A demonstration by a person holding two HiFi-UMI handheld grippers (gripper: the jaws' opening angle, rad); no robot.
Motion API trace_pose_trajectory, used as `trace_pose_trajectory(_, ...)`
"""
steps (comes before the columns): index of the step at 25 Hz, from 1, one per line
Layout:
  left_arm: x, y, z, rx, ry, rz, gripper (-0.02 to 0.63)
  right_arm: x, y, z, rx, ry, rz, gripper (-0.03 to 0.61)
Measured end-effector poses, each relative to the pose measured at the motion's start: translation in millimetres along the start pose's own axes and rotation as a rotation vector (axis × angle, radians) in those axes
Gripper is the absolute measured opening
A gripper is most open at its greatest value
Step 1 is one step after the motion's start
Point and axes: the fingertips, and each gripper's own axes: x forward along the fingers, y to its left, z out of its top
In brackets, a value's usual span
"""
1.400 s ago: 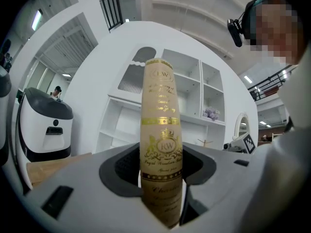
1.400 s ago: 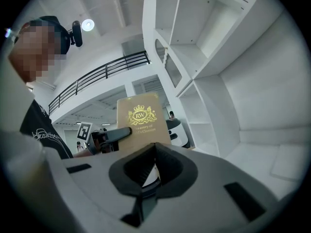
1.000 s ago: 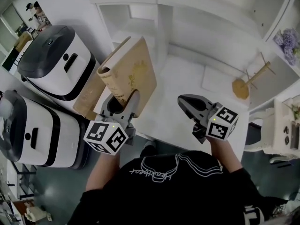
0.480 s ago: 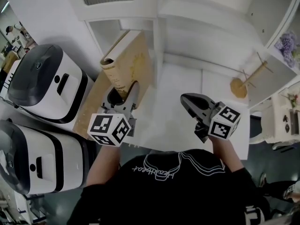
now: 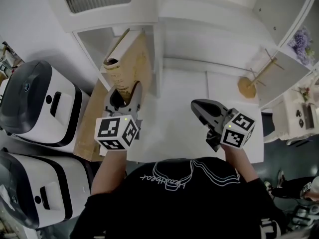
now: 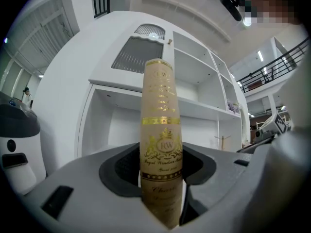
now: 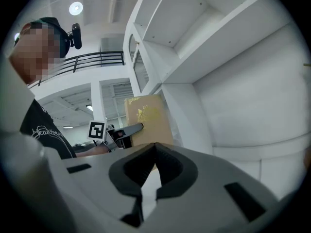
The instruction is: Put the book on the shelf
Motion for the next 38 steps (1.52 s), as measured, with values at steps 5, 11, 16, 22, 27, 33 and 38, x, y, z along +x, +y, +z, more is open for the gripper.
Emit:
trace_pose_trajectory(5,12.3,4.8,-1.5,0.014,-0.008,0.003,0.201,4.6,-9.0,0.4,0.006,-0.002,-0.025,0.006)
trace_pose_trajectory(11,17.5,7.3,7.6,0.022,-0.037,-0.018,0.201,15.5,-9.4,-2.9,0.006,0.007,-0.036,0.006)
trace_pose_trajectory(16,20.1,8.1,13.8,0.027,-0.055,-0.026,0.201,17.2,-14.8,-2.0,0.009,0.003,-0.055,0.006)
trace_pose_trajectory(22,24.3,9.6,18.3,0.036,-0.067,-0.035,0.201,19.3,-15.6,-2.2,0.013,-0.003,-0.069,0.006)
trace_pose_trajectory(27,25.1,12.4,20.9,0.041,-0.077,-0.036,0.201,21.7,-15.7,-3.7,0.015,-0.006,-0.078,0.006)
trace_pose_trajectory(33,25.0,13.4,21.5,0.042,-0.102,-0.015,0.198,24.1,-15.5,-5.9,0.018,-0.004,-0.082,0.006)
trace_pose_trajectory(38,24.9,13.1,20.6,0.048,-0.126,0.008,0.196,22.5,-16.5,-7.1,0.020,-0.005,-0.092,0.006)
